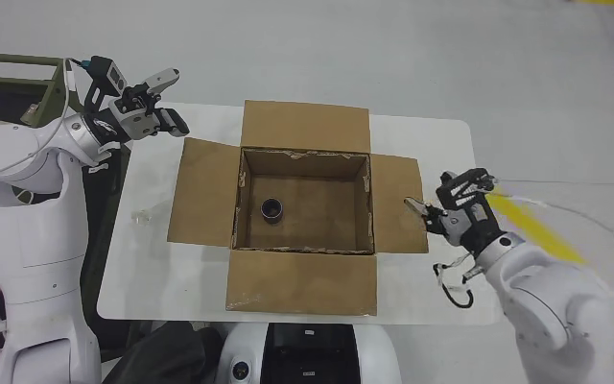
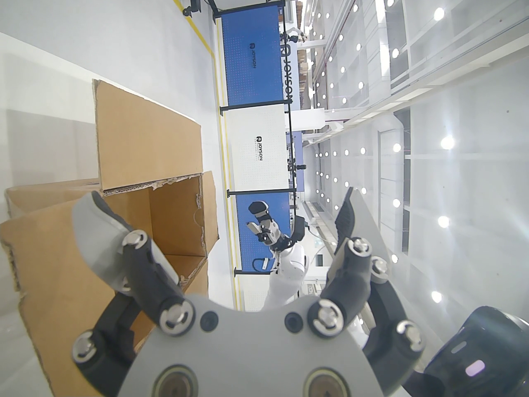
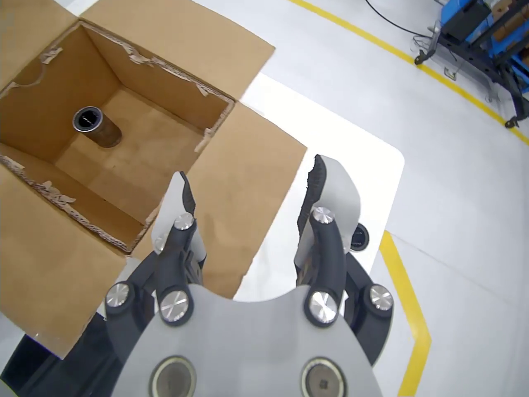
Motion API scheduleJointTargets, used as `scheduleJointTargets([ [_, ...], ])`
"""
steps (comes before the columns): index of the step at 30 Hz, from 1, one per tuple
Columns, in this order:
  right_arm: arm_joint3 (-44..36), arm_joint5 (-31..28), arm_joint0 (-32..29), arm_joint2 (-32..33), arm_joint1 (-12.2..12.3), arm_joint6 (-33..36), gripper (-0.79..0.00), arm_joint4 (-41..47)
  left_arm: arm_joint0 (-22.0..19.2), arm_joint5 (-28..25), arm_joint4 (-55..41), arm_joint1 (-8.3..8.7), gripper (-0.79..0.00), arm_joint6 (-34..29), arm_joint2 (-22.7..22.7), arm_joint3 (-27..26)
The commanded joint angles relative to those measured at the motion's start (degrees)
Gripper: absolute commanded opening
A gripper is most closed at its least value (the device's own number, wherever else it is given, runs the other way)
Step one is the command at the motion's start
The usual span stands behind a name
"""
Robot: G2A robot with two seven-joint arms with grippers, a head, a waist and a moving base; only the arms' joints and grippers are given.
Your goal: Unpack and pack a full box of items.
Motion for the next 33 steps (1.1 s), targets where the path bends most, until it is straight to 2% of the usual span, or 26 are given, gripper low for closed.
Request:
scheduleJointTargets([
  [1, 0.3, -0.67, 2.15, -3.1, -0.07, 0.83, -0.219, -1.05, 0.0, 0.0, 0.0, 0.0, 0.0, 0.0, 0.0, 0.0],
  [15, 11.49, -3.16, 20.9, -27.51, -2.6, 5.52, -0.243, -4.25, 0.0, 0.0, 0.0, 0.0, 0.0, 0.0, 0.0, 0.0],
  [21, 17.61, -2.98, 27.13, -34.02, -4.21, 6.16, -0.225, -2.31, 0.0, 0.0, 0.0, 0.0, 0.0, 0.0, 0.0, 0.0],
  [23, 19.15, -2.85, 28.6, -35.07, -4.64, 6.37, -0.16, -0.8, 0.0, 0.0, 0.0, 0.0, 0.0, 0.0, 0.0, 0.0],
  [25, 20.56, -2.69, 29.62, -35.53, -4.94, 6.53, 0.0, 0.55, 0.0, 0.0, 0.0, 0.0, 0.0, 0.0, 0.0, 0.0],
  [33, 21.79, -3.05, 30.19, -35.62, -5.1, 6.62, 0.0, 2.07, 0.0, 0.0, 0.0, 0.0, 0.0, 0.0, 0.0, 0.0],
])
